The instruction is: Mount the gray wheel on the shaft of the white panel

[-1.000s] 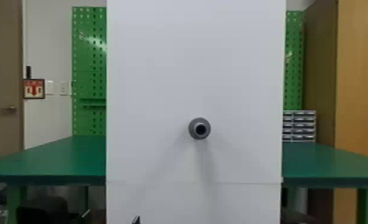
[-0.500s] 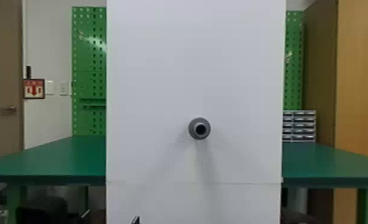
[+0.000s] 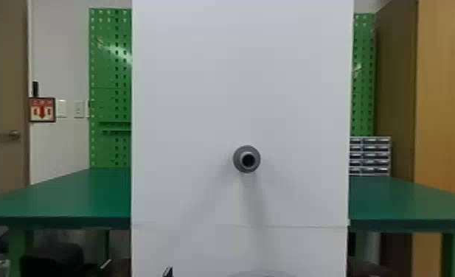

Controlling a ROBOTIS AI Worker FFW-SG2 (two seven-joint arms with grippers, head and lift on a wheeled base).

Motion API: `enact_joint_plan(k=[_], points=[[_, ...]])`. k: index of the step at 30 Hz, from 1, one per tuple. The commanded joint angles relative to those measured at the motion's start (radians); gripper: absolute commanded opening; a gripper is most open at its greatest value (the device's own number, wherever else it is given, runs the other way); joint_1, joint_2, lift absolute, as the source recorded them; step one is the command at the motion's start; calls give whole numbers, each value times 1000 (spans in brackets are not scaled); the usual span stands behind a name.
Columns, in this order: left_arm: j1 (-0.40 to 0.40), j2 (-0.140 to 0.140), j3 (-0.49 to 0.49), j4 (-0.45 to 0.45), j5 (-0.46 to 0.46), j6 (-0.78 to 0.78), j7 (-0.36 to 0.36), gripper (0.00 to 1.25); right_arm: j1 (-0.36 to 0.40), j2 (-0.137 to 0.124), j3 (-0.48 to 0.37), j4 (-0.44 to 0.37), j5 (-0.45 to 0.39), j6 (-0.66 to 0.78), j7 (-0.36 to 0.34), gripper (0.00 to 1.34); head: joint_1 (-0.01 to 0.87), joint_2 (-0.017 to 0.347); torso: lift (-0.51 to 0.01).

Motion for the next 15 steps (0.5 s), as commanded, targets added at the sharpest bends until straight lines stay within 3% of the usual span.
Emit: enact_joint_plan(k=[1, 10, 15], points=[[-1, 0, 0, 0, 0, 0, 0, 1120, -13, -3, 8, -64, -2, 70, -28, 164, 34, 31, -491], [-1, 0, -2, 0, 0, 0, 0, 1118, -55, -15, 31, -163, -11, 204, -119, 164, 34, 31, -491], [0, 0, -2, 0, 0, 0, 2, 1118, -92, -18, 33, -194, -14, 265, -135, 164, 34, 31, -491]])
